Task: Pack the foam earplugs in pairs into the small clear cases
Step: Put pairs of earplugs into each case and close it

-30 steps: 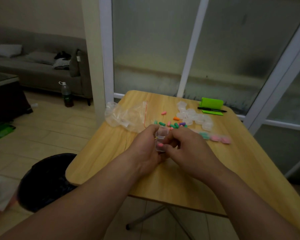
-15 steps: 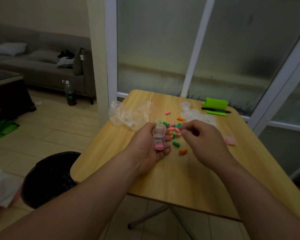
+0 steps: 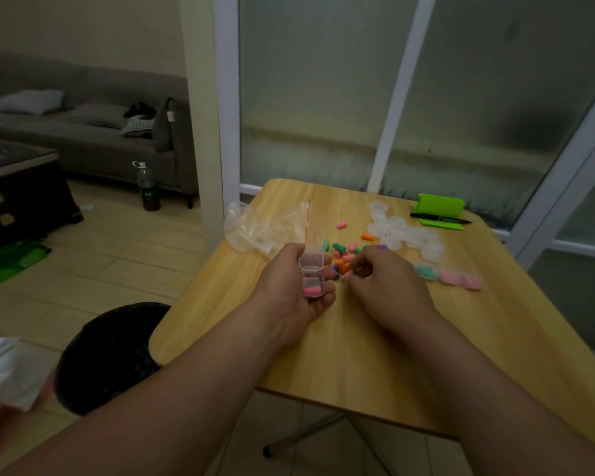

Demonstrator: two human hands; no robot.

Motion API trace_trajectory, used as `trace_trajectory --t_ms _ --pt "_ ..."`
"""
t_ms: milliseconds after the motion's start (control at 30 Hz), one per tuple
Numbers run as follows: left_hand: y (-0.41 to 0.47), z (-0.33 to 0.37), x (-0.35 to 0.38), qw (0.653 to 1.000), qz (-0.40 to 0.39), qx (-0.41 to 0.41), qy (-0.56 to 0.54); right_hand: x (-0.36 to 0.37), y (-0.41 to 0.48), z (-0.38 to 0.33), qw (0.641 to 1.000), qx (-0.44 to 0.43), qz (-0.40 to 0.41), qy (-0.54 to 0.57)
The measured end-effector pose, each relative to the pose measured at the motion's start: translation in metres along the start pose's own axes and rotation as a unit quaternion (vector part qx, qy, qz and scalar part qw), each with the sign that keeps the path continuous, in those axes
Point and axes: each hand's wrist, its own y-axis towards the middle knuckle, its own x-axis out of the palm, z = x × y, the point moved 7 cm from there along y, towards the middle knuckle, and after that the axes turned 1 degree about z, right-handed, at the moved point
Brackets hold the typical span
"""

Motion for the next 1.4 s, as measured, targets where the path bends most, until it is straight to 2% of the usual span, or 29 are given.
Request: trace_trajectory --t_ms 233,500,600,733,867,967,1100,1400 --pt "0.001 0.002 -0.002 1.000 0.004 -0.002 0.000 0.008 0.003 -0.008 0.999 -0.005 -0.001 -0.046" --pt "0.001 0.002 -0.002 1.000 0.009 0.001 0.005 0.000 0.001 -0.007 0.996 0.008 0.033 -0.088" --pt "0.000 0.001 0.001 1.000 0.009 -0.002 0.004 -0.006 0.002 0.001 0.998 0.028 0.037 -0.035" --pt "0.001 -0.006 0.008 1.000 -0.015 -0.016 0.004 -0.016 0.002 0.011 0.994 0.041 0.040 0.092" --pt "0.002 -0.012 0.015 0.999 -0.039 -0.028 0.007 -0.042 -0.009 0.000 0.978 0.001 0.062 0.199" --pt "0.001 -0.013 0.020 0.997 -0.068 -0.026 0.001 -0.050 -0.022 -0.020 0.974 -0.056 0.033 0.219" --pt "-0.003 -0.015 0.027 0.996 -0.082 -0.019 -0.009 -0.044 -0.037 -0.038 0.978 -0.121 -0.006 0.170" --pt "-0.004 -0.016 0.031 0.996 -0.084 -0.004 0.012 -0.040 -0.045 -0.043 0.981 -0.149 -0.017 0.122"
